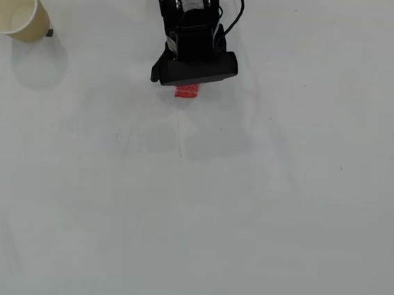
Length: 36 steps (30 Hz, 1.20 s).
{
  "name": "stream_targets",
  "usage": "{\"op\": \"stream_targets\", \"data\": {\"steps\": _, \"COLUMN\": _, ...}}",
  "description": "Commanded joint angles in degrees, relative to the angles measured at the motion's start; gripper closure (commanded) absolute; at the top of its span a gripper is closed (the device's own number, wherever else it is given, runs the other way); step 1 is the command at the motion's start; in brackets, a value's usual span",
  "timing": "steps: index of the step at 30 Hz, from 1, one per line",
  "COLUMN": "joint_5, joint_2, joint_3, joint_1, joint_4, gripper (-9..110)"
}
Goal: Pick up the cube and drop it in the cup.
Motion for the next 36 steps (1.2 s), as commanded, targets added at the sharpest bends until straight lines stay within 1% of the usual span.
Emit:
{"op": "stream_targets", "data": {"steps": 1, "joint_5": -0.4, "joint_2": -1.1, "joint_3": -9.2, "joint_1": 0.4, "joint_4": -1.8, "gripper": 61}}
{"op": "stream_targets", "data": {"steps": 18, "joint_5": -0.3, "joint_2": -9.4, "joint_3": -13.4, "joint_1": 2.9, "joint_4": -4.6, "gripper": 61}}
{"op": "stream_targets", "data": {"steps": 27, "joint_5": -0.3, "joint_2": -9.9, "joint_3": -13.4, "joint_1": 3.3, "joint_4": -5.0, "gripper": 62}}
{"op": "stream_targets", "data": {"steps": 30, "joint_5": -0.3, "joint_2": -9.9, "joint_3": -13.4, "joint_1": 3.4, "joint_4": -5.0, "gripper": 64}}
{"op": "stream_targets", "data": {"steps": 36, "joint_5": -0.3, "joint_2": -9.6, "joint_3": -13.2, "joint_1": 3.6, "joint_4": -4.7, "gripper": 74}}
